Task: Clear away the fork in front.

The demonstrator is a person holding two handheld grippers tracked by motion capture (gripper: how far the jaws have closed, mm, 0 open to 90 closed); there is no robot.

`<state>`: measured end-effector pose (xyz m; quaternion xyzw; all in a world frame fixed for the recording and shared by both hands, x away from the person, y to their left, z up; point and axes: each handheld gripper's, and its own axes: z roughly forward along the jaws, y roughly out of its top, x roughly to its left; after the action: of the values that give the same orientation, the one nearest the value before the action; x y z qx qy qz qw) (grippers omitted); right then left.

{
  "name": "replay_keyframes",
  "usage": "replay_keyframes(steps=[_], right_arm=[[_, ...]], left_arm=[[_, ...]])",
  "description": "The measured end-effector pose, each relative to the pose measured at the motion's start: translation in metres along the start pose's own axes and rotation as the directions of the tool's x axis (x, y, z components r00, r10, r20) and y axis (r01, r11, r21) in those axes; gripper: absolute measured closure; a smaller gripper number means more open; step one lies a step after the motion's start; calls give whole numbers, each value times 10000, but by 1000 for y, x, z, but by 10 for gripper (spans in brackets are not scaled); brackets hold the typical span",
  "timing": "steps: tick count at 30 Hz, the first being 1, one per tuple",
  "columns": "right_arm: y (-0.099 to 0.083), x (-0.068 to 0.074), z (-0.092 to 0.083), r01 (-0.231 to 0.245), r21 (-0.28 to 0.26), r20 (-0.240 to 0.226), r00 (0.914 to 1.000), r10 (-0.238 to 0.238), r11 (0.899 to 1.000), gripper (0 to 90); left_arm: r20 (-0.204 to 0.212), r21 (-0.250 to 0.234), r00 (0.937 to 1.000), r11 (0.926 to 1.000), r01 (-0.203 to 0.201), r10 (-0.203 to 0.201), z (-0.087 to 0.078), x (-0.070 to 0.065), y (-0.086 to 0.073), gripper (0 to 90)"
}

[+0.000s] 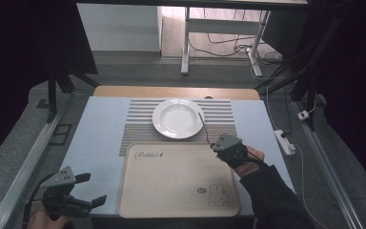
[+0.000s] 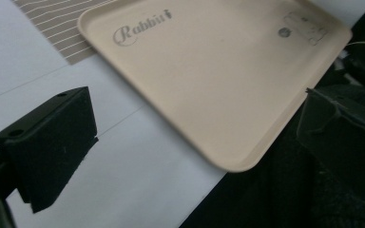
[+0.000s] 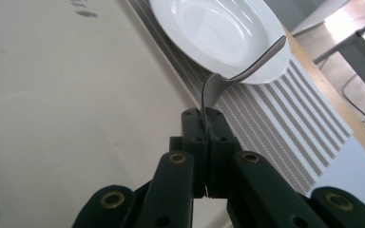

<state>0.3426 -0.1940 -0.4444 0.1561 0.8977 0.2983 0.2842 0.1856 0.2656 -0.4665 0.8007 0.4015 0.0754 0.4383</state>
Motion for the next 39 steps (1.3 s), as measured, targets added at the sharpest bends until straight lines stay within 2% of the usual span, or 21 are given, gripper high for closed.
replay_keyframes(steps=[1,10,11,12,18,19,20,23,24,25,26,29,30,31,32,34,35,36,37,38,39], right_arm=[[0,3,-4,-28,-134,-185,9998,26,9999,896],[-2,17,-16,-348,-624,-970,9949,286,9974,896],[-3,20,-18,-544,-793,-1278,9908,440,9954,895],[-3,20,-18,-544,-793,-1278,9908,440,9954,895],[-4,31,-27,-770,-1140,-1893,9804,544,9905,896],[-5,34,-30,-935,-1290,-2218,9730,631,9872,896],[-5,34,-30,-935,-1290,-2218,9730,631,9872,896],[-4,40,-34,-1049,-1535,-2666,9619,610,9826,896],[-4,40,-34,-1049,-1535,-2666,9619,610,9826,896],[-4,43,-35,-1066,-1665,-2926,9547,541,9803,896],[-4,43,-35,-1066,-1665,-2926,9547,541,9803,896],[-4,50,-38,-1051,-1792,-3329,9421,402,9782,896],[-4,50,-38,-1051,-1792,-3329,9421,402,9782,896],[-3,55,-40,-1081,-1921,-3580,9332,329,9754,896],[-3,55,-40,-1081,-1921,-3580,9332,329,9754,896],[-3,59,-42,-1022,-1946,-3809,9244,209,9755,895],[-2,65,-43,-994,-2029,-4003,9163,101,9742,895],[-2,65,-43,-994,-2029,-4003,9163,101,9742,895],[-1,70,-45,-952,-2103,-4233,9060,-28,9730,895],[-1,70,-45,-952,-2103,-4233,9060,-28,9730,895],[-1,75,-46,-901,-2109,-4449,8955,-135,9733,895]], left_arm=[[252,-40,9997,10000,-62,63,4,2,2,0],[608,-82,9972,9990,-442,446,20,7,17,0],[653,-75,9966,9987,-495,499,22,7,20,0],[727,-37,9958,9984,-556,557,25,8,23,0],[889,364,9881,9909,-1293,1256,44,5,39,0],[859,522,9839,9855,-1614,1566,50,3,43,0],[859,522,9839,9855,-1614,1566,50,3,43,0],[1030,713,9773,9786,-1930,1853,59,0,50,0],[1083,783,9744,9755,-2058,1969,62,-1,53,0],[1166,877,9699,9705,-2247,2140,68,-2,57,0],[1166,877,9699,9705,-2247,2140,68,-2,57,0],[1151,1026,9620,9603,-2594,2476,75,-5,63,0],[1110,1049,9598,9573,-2693,2578,77,-6,65,0],[1135,1062,9566,9541,-2802,2683,79,-6,66,0],[1196,1091,9527,9501,-2922,2793,81,-7,68,0],[1248,1099,9469,9444,-3099,2963,85,-8,70,0],[1295,1114,9437,9413,-3188,3043,86,-8,71,0],[1375,1101,9413,9396,-3239,3084,88,-8,72,0],[1464,1082,9379,9374,-3311,3144,89,-8,73,0],[1537,1086,9347,9348,-3382,3203,91,-9,74,0],[1606,1090,9308,9314,-3474,3284,92,-9,75,0]])
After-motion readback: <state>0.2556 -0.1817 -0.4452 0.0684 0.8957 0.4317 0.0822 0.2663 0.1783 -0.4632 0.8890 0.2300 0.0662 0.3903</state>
